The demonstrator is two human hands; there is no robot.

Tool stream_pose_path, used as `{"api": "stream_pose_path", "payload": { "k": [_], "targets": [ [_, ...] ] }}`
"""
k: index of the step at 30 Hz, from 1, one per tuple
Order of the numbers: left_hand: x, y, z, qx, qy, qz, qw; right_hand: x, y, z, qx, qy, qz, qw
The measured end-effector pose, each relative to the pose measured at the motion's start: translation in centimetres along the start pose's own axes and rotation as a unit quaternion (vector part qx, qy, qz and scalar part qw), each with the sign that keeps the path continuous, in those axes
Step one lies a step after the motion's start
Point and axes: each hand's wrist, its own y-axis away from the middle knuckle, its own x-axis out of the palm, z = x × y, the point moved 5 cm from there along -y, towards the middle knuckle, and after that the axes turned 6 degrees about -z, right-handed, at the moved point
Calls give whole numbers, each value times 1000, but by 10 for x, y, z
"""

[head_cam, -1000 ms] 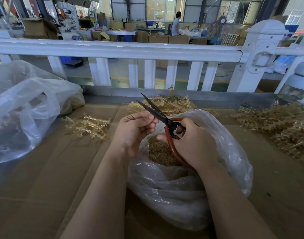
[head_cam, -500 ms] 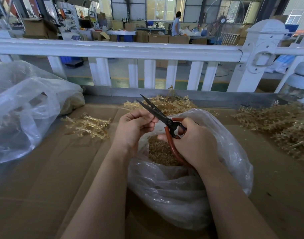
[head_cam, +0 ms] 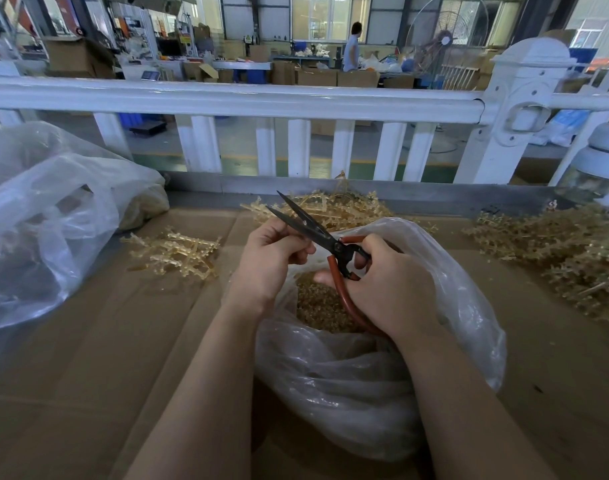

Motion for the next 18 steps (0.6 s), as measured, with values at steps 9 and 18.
{"api": "stream_pose_path", "payload": {
  "k": [9, 18],
  "targets": [
    [-1, 0, 0, -11, 9, -3, 1000, -1, 0, -1, -4, -2, -20, 1000],
    [-8, 0, 0, -57, 162, 15, 985, -2, 0, -3, -6, -24, -60, 998]
  ]
}}
